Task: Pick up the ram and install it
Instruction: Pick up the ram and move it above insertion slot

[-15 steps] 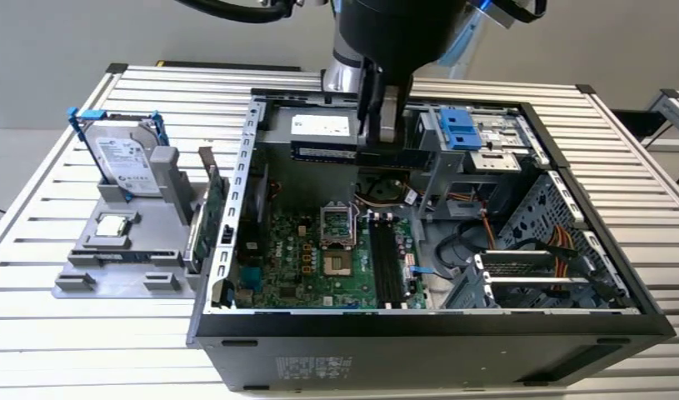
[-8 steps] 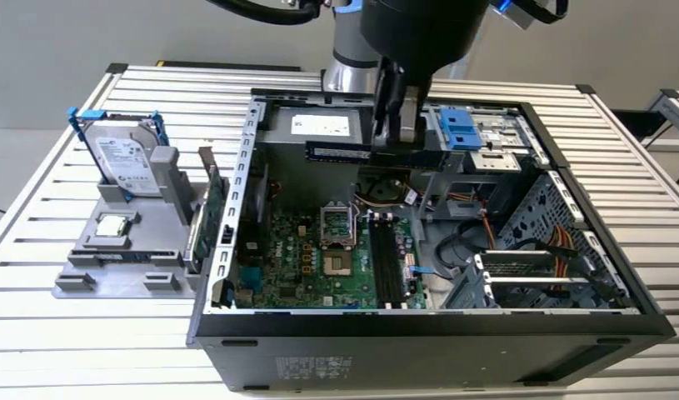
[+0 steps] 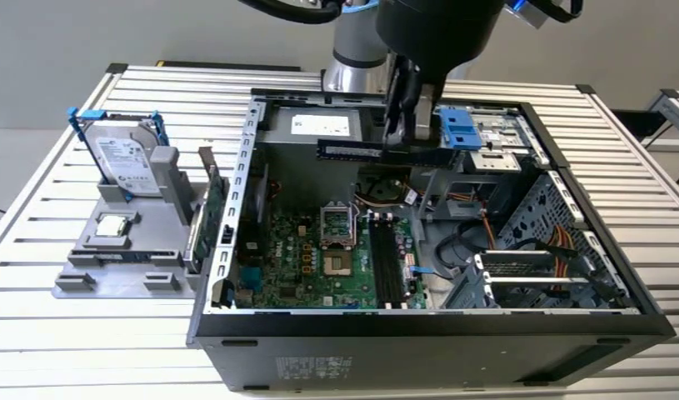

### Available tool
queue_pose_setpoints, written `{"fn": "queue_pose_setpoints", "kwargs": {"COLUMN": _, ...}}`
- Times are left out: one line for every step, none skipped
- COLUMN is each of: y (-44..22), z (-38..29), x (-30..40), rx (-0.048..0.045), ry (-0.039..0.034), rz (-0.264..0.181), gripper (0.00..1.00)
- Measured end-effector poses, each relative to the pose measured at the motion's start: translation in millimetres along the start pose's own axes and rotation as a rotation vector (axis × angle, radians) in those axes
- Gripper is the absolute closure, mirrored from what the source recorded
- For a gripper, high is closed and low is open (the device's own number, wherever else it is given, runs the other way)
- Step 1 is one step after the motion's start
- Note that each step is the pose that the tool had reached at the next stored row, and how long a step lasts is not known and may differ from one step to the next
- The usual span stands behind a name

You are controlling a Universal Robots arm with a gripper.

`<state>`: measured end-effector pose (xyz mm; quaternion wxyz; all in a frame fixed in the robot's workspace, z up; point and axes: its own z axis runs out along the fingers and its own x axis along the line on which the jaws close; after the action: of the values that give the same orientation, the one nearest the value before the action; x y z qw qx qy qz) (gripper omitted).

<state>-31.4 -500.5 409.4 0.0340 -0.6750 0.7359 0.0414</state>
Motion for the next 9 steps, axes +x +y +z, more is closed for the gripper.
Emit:
{"fn": "queue_pose_setpoints", "kwargs": {"y": -2.0, "z": 0.0, "x": -0.6, "rx": 0.0000, "ry": 0.0001, "rz": 0.000, "gripper": 1.00}}
{"fn": "queue_pose_setpoints", "kwargs": {"y": -3.6, "z": 0.1, "x": -1.2, "rx": 0.0000, "ry": 0.0000, "rz": 0.000, "gripper": 1.00}}
{"fn": "queue_pose_setpoints", "kwargs": {"y": -8.1, "z": 0.3, "x": -3.0, "rx": 0.0000, "ry": -0.0001, "rz": 0.000, "gripper": 1.00}}
{"fn": "queue_pose_setpoints", "kwargs": {"y": -15.5, "z": 0.8, "x": -7.4, "rx": 0.0002, "ry": 0.0000, "rz": 0.001, "gripper": 1.00}}
{"fn": "queue_pose_setpoints", "kwargs": {"y": -16.4, "z": 1.1, "x": -9.6, "rx": 0.0001, "ry": 0.0000, "rz": 0.001, "gripper": 1.00}}
{"fn": "queue_pose_setpoints", "kwargs": {"y": -17.0, "z": 1.3, "x": -10.8, "rx": 0.0001, "ry": -0.0001, "rz": 0.001, "gripper": 1.00}}
{"fn": "queue_pose_setpoints", "kwargs": {"y": -17.5, "z": 1.5, "x": -11.9, "rx": 0.0001, "ry": -0.0001, "rz": 0.001, "gripper": 1.00}}
{"fn": "queue_pose_setpoints", "kwargs": {"y": -18.1, "z": 1.6, "x": -13.0, "rx": 0.0001, "ry": 0.0000, "rz": 0.001, "gripper": 1.00}}
{"fn": "queue_pose_setpoints", "kwargs": {"y": -18.6, "z": 1.8, "x": -14.2, "rx": 0.0001, "ry": -0.0001, "rz": 0.001, "gripper": 1.00}}
